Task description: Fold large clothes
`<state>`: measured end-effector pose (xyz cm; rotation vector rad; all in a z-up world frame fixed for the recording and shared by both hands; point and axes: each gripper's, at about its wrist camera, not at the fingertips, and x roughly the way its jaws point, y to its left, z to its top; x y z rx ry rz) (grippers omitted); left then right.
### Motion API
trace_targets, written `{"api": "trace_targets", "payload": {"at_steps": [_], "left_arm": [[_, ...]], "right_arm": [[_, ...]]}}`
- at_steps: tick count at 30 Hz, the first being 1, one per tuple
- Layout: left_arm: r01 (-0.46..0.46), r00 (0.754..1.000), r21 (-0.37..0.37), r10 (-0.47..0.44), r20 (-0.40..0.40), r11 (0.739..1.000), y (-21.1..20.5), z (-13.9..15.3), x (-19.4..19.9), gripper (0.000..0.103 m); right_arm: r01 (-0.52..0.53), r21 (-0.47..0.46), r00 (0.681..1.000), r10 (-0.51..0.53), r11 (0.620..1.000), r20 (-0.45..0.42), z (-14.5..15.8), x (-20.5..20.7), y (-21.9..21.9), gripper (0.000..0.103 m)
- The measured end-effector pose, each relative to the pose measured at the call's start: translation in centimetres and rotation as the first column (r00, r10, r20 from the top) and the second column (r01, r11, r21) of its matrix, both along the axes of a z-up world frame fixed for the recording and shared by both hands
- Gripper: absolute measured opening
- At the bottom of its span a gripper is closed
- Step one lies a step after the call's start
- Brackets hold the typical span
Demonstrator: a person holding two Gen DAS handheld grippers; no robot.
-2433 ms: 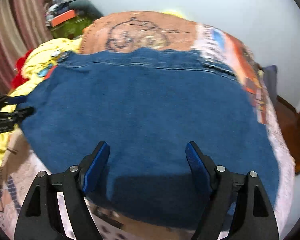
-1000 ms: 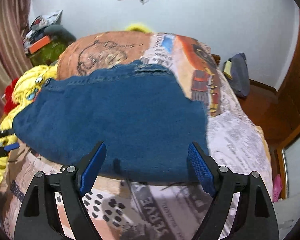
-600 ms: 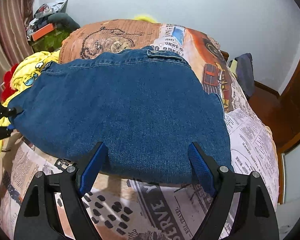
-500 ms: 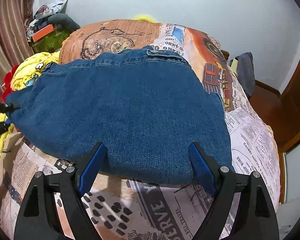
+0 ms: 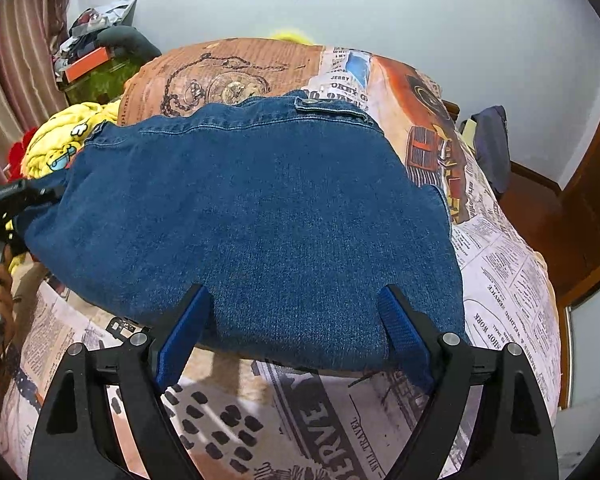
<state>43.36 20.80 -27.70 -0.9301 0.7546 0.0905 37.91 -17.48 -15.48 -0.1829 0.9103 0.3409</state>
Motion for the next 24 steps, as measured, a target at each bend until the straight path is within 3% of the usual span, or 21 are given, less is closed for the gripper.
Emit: {"api": "trace_targets", "payload": {"at_steps": [5,9,13,17,21,24], "left_arm": [[-0.006,1.0,0.054,0.007,-0.002,0.999,0.1,1.0,0.9,0.029],[-0.006,0.997,0.087,-0.002,0.083,0.996,0.9,4.3,-0.2,0.022],[-0.005,0.978,0.164,-0.03,0.208,0.986,0.6,9.7,-1.4,0.02],[0.016,0.947,0.311,-0.114,0.301,0.95,-1.6,15.2,-2.2,0.02],[0.051,0.947,0.416,-0.177,0.27,0.908,-3.7,16.3,-1.9,0.02],[0.039,0.953,0.431,-0.163,0.255,0.902,-3.7,15.6,-2.0,0.02]], "right_arm": [[0.0,-0.019,1.0,0.0,1.0,-0.015,0.2,0.1,0.3,0.084],[-0.016,-0.014,0.999,0.016,1.0,-0.031,0.7,0.3,1.0,0.084],[-0.047,0.005,0.999,0.047,0.999,-0.017,1.7,0.8,2.6,0.084],[-0.101,0.023,0.995,0.101,0.995,0.017,2.7,1.1,5.6,0.084],[-0.167,0.049,0.986,0.166,0.985,0.027,2.6,1.4,9.1,0.084],[-0.209,0.045,0.978,0.209,0.977,0.002,1.3,1.8,11.4,0.084]]}}
